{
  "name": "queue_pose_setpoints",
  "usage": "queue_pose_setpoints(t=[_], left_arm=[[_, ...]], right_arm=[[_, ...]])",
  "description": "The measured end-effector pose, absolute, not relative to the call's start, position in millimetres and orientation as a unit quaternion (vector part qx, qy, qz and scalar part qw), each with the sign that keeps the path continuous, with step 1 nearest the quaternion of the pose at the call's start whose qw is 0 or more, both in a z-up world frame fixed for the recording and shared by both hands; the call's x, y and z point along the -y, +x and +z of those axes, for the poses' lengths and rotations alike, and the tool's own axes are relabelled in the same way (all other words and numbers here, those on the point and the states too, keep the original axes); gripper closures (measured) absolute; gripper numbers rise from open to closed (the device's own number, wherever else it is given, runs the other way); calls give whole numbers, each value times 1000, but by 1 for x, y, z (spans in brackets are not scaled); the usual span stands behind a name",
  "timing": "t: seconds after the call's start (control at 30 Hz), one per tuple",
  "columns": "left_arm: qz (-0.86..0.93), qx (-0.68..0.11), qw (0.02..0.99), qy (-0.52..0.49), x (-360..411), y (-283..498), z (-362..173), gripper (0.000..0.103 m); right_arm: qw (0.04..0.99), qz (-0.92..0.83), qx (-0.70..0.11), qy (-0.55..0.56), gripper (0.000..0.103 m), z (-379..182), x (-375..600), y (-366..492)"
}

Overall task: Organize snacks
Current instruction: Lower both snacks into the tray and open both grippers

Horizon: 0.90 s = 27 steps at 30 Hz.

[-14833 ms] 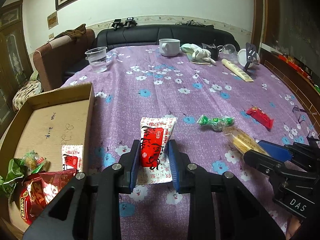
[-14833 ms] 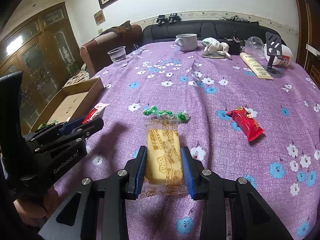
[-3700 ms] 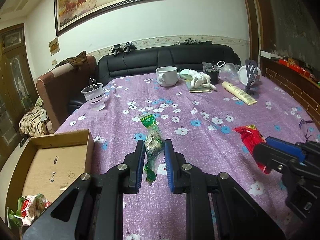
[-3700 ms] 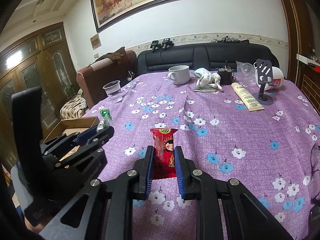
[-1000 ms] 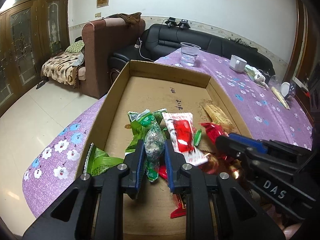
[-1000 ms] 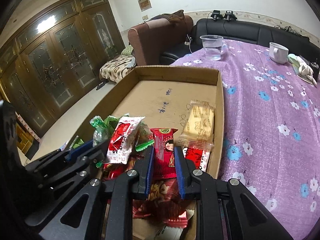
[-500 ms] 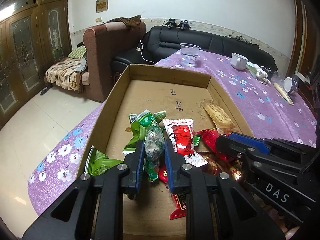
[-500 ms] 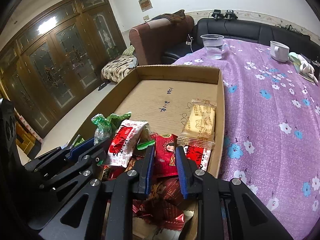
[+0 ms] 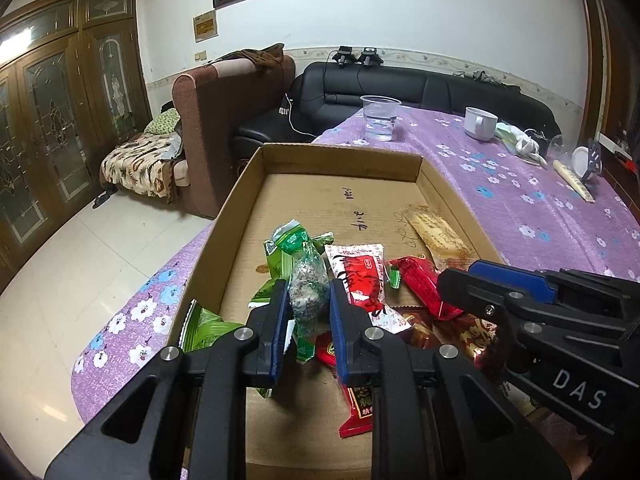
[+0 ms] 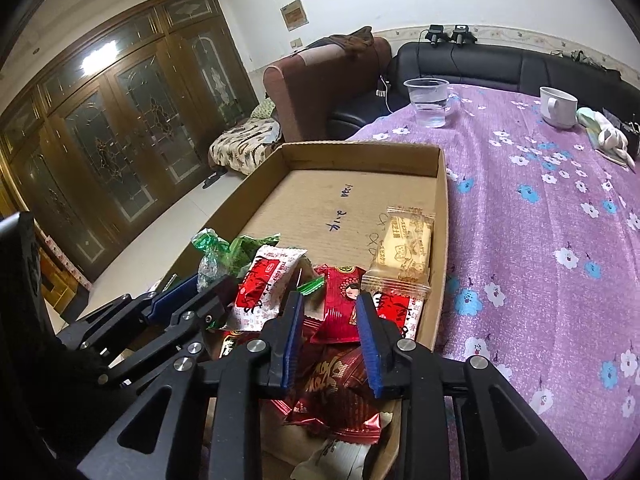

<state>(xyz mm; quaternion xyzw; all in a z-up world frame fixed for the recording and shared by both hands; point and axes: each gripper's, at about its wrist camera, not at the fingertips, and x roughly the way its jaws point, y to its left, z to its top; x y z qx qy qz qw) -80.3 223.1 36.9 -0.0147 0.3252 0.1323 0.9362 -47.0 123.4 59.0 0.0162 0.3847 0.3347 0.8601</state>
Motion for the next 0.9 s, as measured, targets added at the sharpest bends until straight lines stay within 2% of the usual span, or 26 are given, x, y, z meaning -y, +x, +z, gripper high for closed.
queue_pose_setpoints(t=[0.33,0.47,0.9], left_arm=[[136,-321,937,-6,-218,-80,38,84],[140,-317,938,-4,-218,-82,40,73],[148,-306,940,7,-217,-86,45,72]], right_arm=[[859,340,-383,20,69,63,-122,-51],[859,340,-382,20,69,64,-122,-52],[859,342,-380,25,68,67,-119,-54]])
